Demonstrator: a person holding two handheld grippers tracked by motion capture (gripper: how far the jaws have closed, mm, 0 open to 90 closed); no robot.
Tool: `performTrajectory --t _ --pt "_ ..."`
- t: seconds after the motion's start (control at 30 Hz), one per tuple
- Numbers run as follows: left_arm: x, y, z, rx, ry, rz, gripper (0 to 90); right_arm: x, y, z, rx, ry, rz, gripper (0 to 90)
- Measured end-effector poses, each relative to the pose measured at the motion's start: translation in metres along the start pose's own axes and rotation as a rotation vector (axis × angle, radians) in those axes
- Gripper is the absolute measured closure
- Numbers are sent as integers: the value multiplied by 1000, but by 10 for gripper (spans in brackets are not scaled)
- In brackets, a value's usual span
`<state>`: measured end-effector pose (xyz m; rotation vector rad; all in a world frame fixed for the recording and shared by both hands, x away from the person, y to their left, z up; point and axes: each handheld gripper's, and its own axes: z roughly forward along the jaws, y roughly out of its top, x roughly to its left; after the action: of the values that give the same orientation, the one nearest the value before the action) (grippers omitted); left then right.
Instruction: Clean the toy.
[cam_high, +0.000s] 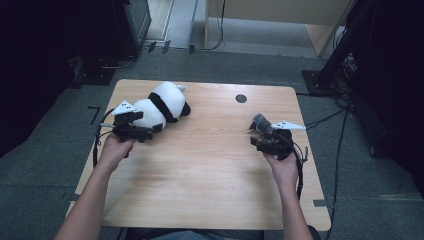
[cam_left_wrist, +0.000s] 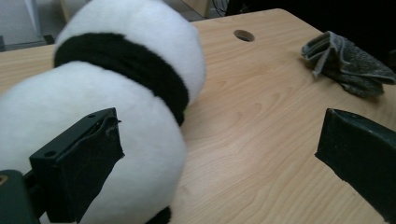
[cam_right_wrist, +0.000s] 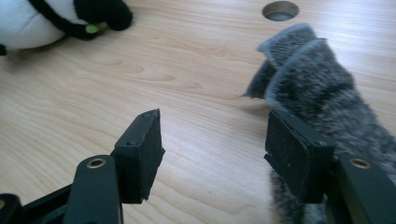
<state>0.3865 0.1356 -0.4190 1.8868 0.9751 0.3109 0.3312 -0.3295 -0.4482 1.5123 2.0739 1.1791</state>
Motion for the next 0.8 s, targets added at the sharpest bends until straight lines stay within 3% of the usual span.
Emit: performTrajectory --t 0.1,0.37,0.53,0.6,0.7,0.8 --pt "-12 -2 7 9 -20 27 0 8 -1 2 4 25 -17 377" --pt "-38 -15 30 50 -66 38 0 30 -5 14 13 62 -65 376" --pt "-52 -25 41 69 -79 53 0 41 -9 25 42 98 -67 388" --pt "-58 -29 47 74 -105 49 0 45 -11 28 44 103 -67 389" --pt "-65 -36 55 104 -104 51 0 51 -15 33 39 104 -78 388" --pt "-70 -41 63 140 -93 67 0 58 -21 41 69 111 -89 380"
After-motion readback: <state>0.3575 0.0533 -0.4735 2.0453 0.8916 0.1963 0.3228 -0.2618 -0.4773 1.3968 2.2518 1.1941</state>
